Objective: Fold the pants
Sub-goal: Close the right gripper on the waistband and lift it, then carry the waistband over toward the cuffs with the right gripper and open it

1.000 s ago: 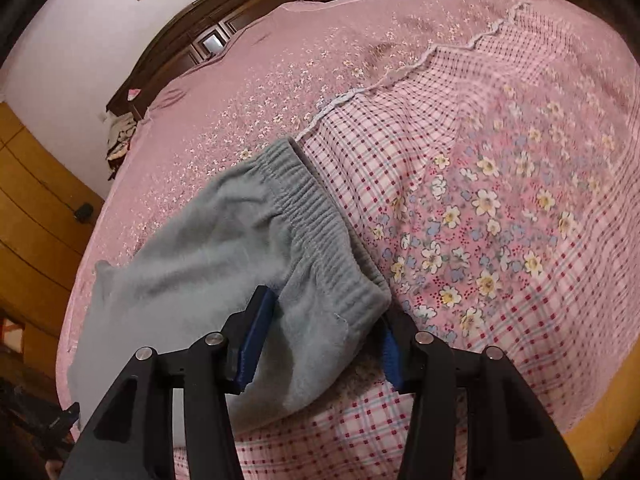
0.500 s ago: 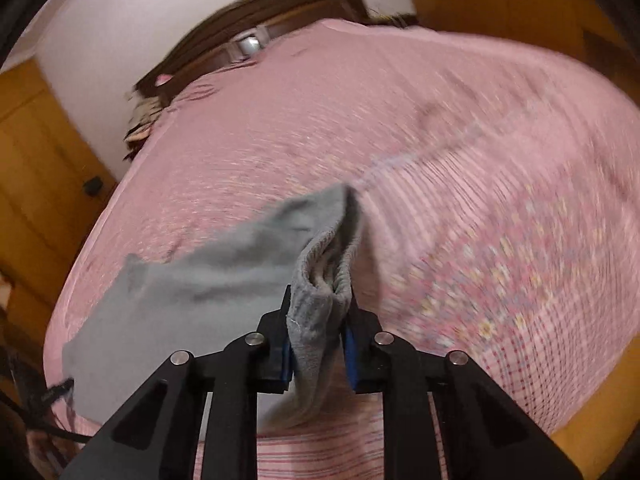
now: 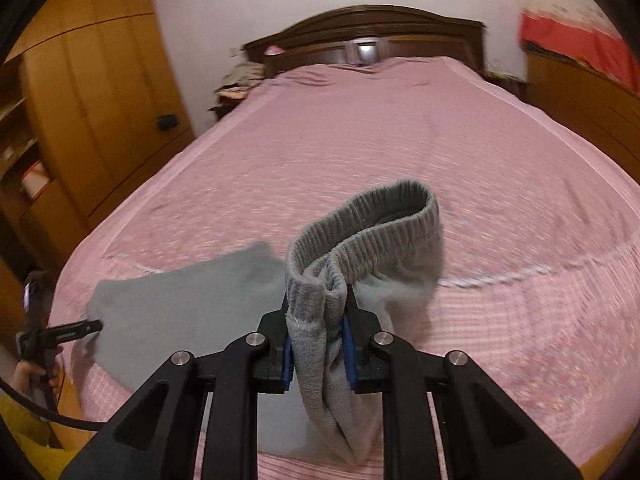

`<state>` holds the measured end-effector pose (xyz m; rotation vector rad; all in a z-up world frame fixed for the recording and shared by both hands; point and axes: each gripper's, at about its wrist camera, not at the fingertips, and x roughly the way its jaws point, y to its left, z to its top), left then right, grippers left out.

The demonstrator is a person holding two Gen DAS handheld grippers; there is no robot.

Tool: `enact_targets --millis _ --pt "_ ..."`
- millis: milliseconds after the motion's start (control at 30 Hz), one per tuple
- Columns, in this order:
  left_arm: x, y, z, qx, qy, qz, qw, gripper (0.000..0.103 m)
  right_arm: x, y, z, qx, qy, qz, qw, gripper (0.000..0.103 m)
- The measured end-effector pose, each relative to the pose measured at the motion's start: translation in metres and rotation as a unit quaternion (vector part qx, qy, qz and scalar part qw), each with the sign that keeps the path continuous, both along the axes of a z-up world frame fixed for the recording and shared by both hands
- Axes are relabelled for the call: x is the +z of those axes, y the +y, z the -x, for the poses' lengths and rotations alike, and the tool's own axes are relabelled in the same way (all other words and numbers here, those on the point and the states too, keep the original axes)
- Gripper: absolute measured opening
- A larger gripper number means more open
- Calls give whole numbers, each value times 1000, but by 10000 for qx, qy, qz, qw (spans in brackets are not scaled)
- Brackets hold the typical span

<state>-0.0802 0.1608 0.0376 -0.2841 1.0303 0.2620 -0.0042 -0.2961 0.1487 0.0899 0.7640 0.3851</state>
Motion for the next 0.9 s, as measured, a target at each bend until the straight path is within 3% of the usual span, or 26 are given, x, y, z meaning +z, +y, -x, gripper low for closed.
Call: enact_targets --millis 233,400,567,900 --pt "14 6 16 38 -107 6 9999 60 14 65 3 884 -157 16 9960 20" --pt "27 6 24 12 -231 -12 9997 60 6 113 5 1500 -122 126 9885 20" --pt "33 -5 22 -124 -286 4 9995 60 -17 148 6 1941 109 166 9808 20" --pt "27 -50 -7 -796 -292 377 9957 60 -68 185 12 2083 726 335 9748 24"
